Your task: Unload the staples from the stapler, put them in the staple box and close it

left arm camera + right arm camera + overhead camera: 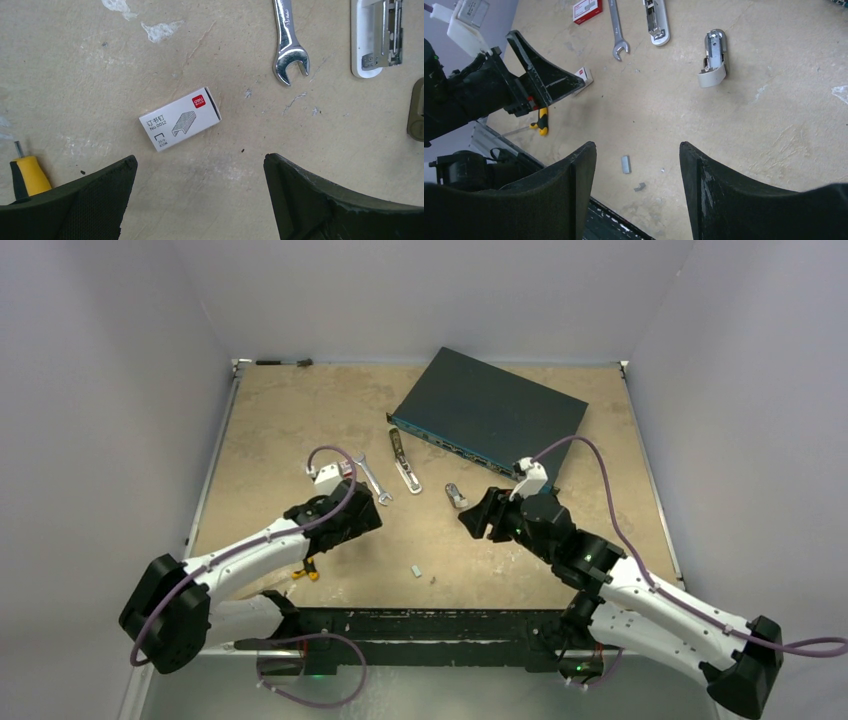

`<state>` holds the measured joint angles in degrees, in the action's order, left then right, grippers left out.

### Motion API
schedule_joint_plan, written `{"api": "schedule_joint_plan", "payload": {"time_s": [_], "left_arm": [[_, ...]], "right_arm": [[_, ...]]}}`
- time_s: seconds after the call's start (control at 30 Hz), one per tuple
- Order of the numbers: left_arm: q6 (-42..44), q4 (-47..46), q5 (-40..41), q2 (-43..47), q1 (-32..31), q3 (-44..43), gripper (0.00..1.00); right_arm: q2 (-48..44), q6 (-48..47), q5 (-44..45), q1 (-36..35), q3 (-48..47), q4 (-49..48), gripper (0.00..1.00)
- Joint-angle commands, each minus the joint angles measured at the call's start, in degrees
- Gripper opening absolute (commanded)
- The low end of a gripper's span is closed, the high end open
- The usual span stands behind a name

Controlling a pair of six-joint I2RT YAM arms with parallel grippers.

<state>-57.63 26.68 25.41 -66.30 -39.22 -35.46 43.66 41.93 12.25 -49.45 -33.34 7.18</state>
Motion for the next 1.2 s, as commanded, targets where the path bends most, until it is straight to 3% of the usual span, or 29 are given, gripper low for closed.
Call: {"api": "schedule_joint_plan", "payload": {"time_s": [0.0, 0.53, 1.17], "left_arm": [[-5.6, -2.2, -0.3, -1.4, 0.1, 0.3, 0.97], [-13.3, -0.6, 5.2, -5.0, 0.7, -0.1, 0.95], [-8.9, -7.9, 4.3, -12.8, 3.4, -0.6, 0.82]], "right_arm": [[-1.2, 1.0, -0.7, -0.1, 0.7, 0.5, 0.64], [0.1, 0.7, -1.1, -0.1, 0.5, 1.1, 0.65], [-0.3, 0.7, -1.0, -0.1, 0.3, 2.5, 0.65]]}}
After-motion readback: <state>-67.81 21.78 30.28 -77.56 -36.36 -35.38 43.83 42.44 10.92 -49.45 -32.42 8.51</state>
